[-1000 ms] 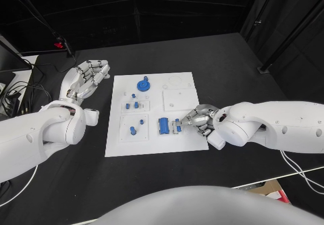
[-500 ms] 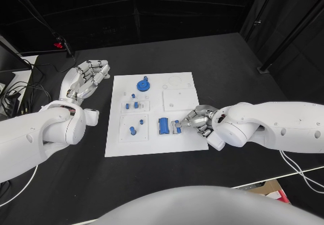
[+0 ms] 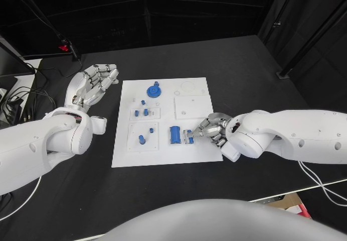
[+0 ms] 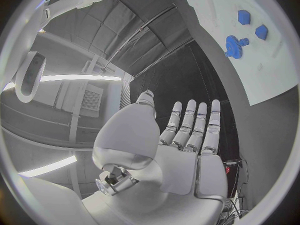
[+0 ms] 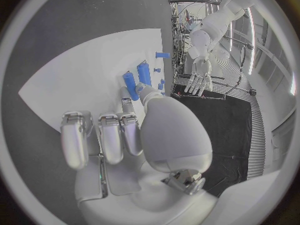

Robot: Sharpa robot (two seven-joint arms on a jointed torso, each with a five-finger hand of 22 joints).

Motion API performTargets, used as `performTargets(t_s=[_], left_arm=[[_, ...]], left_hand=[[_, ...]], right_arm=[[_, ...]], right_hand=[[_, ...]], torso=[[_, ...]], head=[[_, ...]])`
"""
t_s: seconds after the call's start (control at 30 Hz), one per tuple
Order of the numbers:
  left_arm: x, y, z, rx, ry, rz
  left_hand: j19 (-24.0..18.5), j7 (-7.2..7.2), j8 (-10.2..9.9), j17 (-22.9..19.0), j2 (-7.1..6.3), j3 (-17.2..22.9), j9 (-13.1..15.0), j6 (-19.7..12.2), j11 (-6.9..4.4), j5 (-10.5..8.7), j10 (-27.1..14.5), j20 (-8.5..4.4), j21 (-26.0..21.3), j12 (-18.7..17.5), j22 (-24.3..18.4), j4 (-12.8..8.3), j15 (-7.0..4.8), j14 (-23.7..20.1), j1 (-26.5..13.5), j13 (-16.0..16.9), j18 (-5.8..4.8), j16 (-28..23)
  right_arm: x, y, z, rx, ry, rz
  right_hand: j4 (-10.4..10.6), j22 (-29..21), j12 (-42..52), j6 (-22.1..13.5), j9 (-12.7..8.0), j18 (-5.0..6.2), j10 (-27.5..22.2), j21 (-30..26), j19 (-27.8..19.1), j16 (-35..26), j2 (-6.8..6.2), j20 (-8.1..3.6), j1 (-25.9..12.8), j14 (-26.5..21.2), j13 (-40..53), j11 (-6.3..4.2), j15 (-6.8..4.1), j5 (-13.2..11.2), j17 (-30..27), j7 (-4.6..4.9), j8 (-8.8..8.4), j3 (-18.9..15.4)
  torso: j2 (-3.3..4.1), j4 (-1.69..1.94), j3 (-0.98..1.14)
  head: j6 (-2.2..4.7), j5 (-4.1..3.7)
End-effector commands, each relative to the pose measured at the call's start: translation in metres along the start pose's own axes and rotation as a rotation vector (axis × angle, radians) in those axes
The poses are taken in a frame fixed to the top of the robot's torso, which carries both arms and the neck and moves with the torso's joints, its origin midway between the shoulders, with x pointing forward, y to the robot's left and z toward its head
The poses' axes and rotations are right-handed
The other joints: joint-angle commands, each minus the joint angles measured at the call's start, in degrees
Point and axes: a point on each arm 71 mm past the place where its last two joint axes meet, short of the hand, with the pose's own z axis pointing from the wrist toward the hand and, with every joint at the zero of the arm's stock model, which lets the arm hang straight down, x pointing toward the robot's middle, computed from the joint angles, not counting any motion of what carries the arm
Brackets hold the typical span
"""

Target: Assemble the parts on the task board

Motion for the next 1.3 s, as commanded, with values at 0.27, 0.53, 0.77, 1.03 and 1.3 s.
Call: performTargets(t_s=[0.27,0.53,0.77,1.03,1.3], left_arm=[[0.0011,-0.0032,0.0007,0.031,0.007,-0.006],[0.0011,-0.0031,0.0008,0.031,0.007,-0.006],[0.0011,-0.0031,0.0008,0.031,0.007,-0.006],[0.0006,-0.0029,0.0007,0.03,0.006,-0.006],[0.0006,-0.0028,0.0008,0.029,0.007,-0.006]], left_hand=[[0.3,7.76,0.3,-0.1,0.54,-0.4,-0.1,-0.4,-0.13,0.26,-0.1,0.12,0.4,0.3,0.0,0.0,-0.04,0.3,-0.1,-0.1,0.05,0.3],[0.3,7.76,0.3,-0.1,0.54,-0.4,-0.1,-0.4,-0.13,0.26,-0.1,0.12,0.4,0.3,0.0,0.0,-0.04,0.3,-0.1,-0.1,0.05,0.3],[0.4,7.76,0.4,-0.2,0.59,-0.5,-0.1,-0.4,-0.13,0.28,-0.1,0.12,0.4,0.3,0.0,0.0,-0.04,0.4,-0.1,-0.1,0.05,0.4],[0.4,7.76,0.4,-0.2,0.59,-0.5,-0.1,-0.4,-0.13,0.28,-0.1,0.12,0.4,0.3,0.0,0.0,-0.04,0.4,-0.1,-0.1,0.05,0.4],[0.4,7.76,0.4,-0.2,0.59,-0.5,-0.1,-0.4,-0.13,0.28,-0.1,0.12,0.4,0.3,0.0,0.0,-0.04,0.4,-0.1,-0.1,0.05,0.4]], right_arm=[[0.0013,0.0007,0.0,0.01,-0.003,-0.039],[0.0012,0.0012,-0.0002,0.007,-0.011,-0.06],[0.0017,0.0023,0.0,0.002,-0.018,-0.073],[0.0021,0.0047,-0.0003,-0.019,-0.034,-0.111],[0.0037,0.0064,-0.0004,-0.029,-0.035,-0.121]], right_hand=[[0.1,15.1,0.2,0.4,-0.1,-0.42,5.8,0.2,6.1,0.1,-0.09,0.51,-0.6,6.0,15.1,0.29,0.38,-0.3,15.1,0.07,-0.23,-0.5],[0.0,15.1,0.2,0.4,-0.1,-0.42,5.8,0.2,6.1,0.1,-0.14,0.51,-0.5,6.0,15.1,0.29,0.38,-0.4,15.1,0.05,-0.34,-0.6],[-0.1,15.1,0.2,0.4,-0.1,-0.42,5.8,0.2,6.1,0.1,-0.32,0.51,-0.3,6.0,15.1,0.32,0.37,-0.7,15.1,0.11,-0.55,-1.0],[0.1,15.1,0.2,0.4,-0.2,-0.42,5.8,0.2,6.1,0.1,-0.63,0.55,-0.5,6.0,15.1,0.44,0.42,-1.7,15.1,0.25,-0.93,-2.0],[0.3,15.1,0.2,0.5,-0.3,-0.42,5.8,0.2,6.1,0.1,-0.65,0.57,-0.7,6.0,15.1,0.48,0.45,-2.3,15.1,0.28,-1.12,-2.6]], torso=[[-0.01,-0.02,0.0],[-0.01,-0.06,-0.02],[-0.03,0.03,-0.01],[-0.01,-0.04,0.0],[0.04,-0.04,0.01]], head=[[0.0,0.08],[0.0,0.02],[0.0,0.05],[0.0,0.23],[0.0,0.39]])
